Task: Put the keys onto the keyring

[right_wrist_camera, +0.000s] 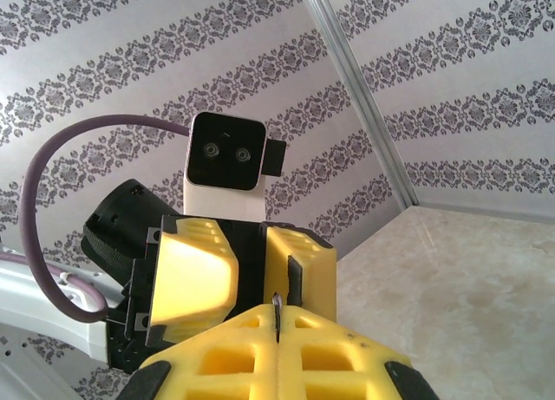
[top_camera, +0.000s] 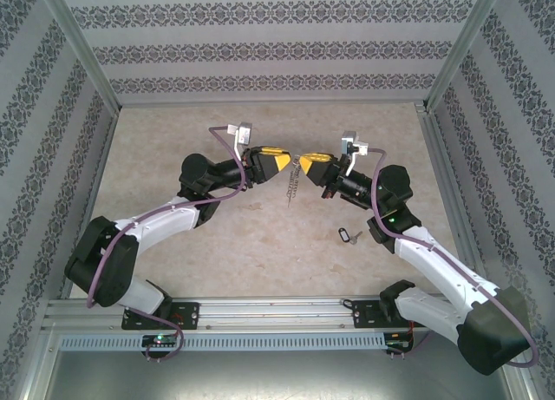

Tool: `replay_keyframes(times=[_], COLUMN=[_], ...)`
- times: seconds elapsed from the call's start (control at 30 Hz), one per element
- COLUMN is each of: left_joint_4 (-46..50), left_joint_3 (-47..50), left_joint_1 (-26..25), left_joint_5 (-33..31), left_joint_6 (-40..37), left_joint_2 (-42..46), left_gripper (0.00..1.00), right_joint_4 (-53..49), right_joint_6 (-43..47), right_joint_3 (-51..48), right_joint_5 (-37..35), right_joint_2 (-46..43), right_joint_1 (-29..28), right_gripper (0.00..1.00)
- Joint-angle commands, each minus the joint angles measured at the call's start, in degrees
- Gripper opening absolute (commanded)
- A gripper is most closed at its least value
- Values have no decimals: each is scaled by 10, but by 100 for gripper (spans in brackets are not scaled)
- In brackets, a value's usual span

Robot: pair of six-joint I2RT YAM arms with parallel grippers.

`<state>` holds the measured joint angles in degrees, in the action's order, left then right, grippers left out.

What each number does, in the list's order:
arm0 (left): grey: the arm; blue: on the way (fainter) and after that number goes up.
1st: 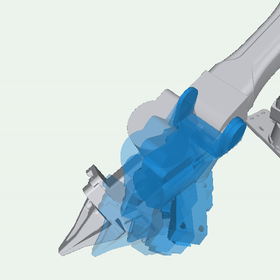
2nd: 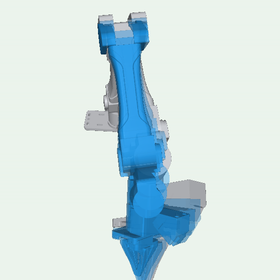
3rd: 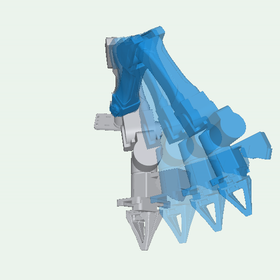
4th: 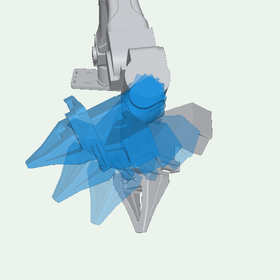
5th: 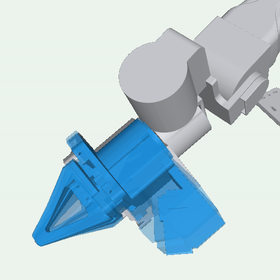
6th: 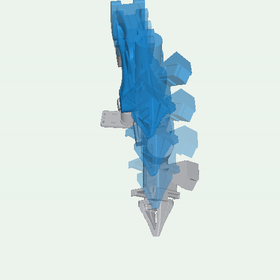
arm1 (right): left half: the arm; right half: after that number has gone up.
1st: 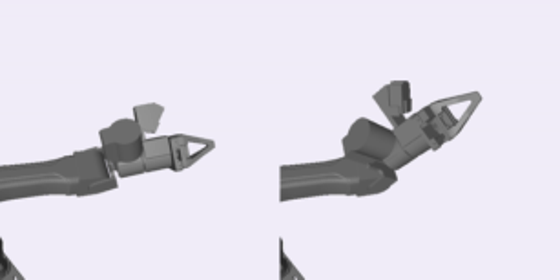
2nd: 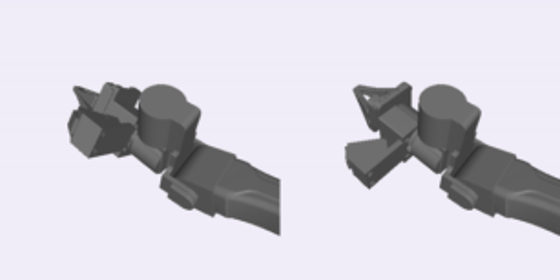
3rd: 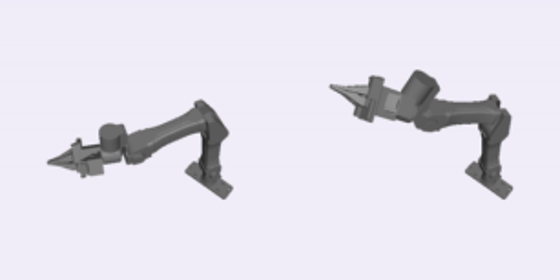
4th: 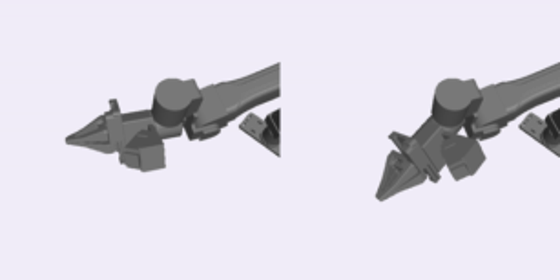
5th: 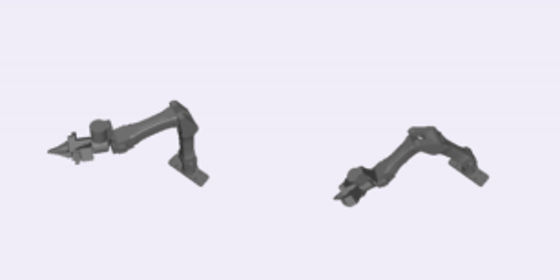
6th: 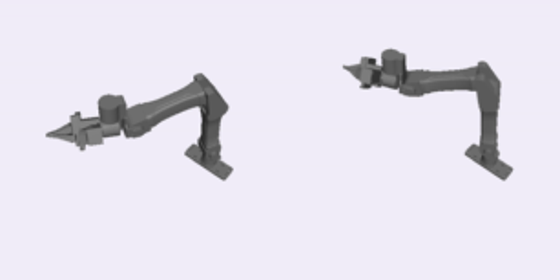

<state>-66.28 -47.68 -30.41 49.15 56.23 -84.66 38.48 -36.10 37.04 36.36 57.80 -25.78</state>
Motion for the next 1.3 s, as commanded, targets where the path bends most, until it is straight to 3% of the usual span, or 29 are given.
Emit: replay_keyframes(times=[0.0, 0.33, 0.6, 1.0, 1.27], left_joint_4=[-38, -19, -17, -5, 15], left_joint_3=[-11, -17, -22, -34, -23], left_joint_1=[-9, -25, -30, -38, -38], left_joint_5=[11, 16, 13, 10, 1], left_joint_6=[7, -6, -13, -26, -57], left_joint_2=[2, -4, -4, -16, 1], left_gripper=[32, 31, 20, 20, 0], right_joint_4=[37, 37, 34, 25, 11], right_joint_6=[-3, -3, -3, 0, 5], right_joint_3=[22, 23, 21, 17, 14], right_joint_5=[-7, -6, -3, 5, -5], right_joint_2=[2, 6, 3, -2, -8], right_joint_1=[-5, -5, -5, -6, 0], right_gripper=[0, 0, 0, 0, 0])
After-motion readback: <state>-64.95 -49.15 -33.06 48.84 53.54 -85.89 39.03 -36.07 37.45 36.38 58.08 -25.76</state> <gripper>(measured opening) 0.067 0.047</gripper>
